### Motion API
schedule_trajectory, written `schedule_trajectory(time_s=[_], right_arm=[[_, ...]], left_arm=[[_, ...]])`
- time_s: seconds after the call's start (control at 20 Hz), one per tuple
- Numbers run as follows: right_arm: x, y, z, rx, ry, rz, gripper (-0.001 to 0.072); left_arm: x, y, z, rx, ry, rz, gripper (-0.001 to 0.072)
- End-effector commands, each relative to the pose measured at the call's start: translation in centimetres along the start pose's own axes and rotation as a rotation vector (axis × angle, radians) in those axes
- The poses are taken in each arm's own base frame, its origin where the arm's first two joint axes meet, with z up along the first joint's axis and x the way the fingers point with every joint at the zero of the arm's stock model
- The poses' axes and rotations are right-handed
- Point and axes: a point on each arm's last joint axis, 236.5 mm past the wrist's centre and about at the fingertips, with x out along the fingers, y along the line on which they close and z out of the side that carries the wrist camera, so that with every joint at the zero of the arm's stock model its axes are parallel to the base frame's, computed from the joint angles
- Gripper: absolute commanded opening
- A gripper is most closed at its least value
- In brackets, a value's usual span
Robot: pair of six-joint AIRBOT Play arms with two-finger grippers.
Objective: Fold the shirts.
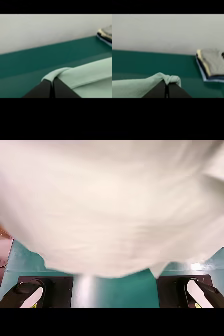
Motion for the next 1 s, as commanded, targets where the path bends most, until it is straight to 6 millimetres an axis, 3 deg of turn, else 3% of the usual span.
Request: schedule_trajectory(time_s=[0.0, 0.15, 0.2, 0.3, 0.4, 0.5, 0.65, 0.8, 0.95], right_arm=[[8.0, -1.2, -10.5, 0.075, 0.457, 0.090, 0.0013], [15.0, -0.4, -20.5, 0.171, 0.820, 0.186, 0.0013], [16.9, -0.1, -23.8, 0.196, 0.918, 0.204, 0.0013], [20.5, -0.7, -29.4, 0.220, 1.041, 0.162, 0.0013], [24.0, -1.0, -32.8, 0.214, 1.052, 0.131, 0.0013], [28.0, -1.3, -33.6, 0.228, 0.966, 0.116, 0.0013], [32.8, -2.0, -32.5, 0.229, 0.795, 0.083, 0.0013], [35.2, -2.7, -30.0, 0.219, 0.648, 0.056, 0.0013], [35.4, -2.9, -29.9, 0.200, 0.637, 0.053, 0.0013]], left_arm=[[9.0, 2.4, -13.3, -0.087, 0.374, 0.012, 0.0024], [15.8, 4.1, -24.0, -0.159, 0.624, 0.019, 0.0024], [17.9, 4.6, -26.2, -0.174, 0.658, 0.026, 0.0024], [22.3, 6.0, -28.8, -0.195, 0.655, 0.048, 0.0024], [26.2, 7.3, -29.9, -0.210, 0.596, 0.072, 0.0024], [29.0, 8.4, -30.7, -0.213, 0.540, 0.097, 0.0024], [32.0, 9.9, -30.6, -0.212, 0.439, 0.130, 0.0024], [33.6, 10.9, -30.1, -0.206, 0.366, 0.152, 0.0024], [33.6, 12.1, -29.8, -0.207, 0.349, 0.173, 0.0024]])
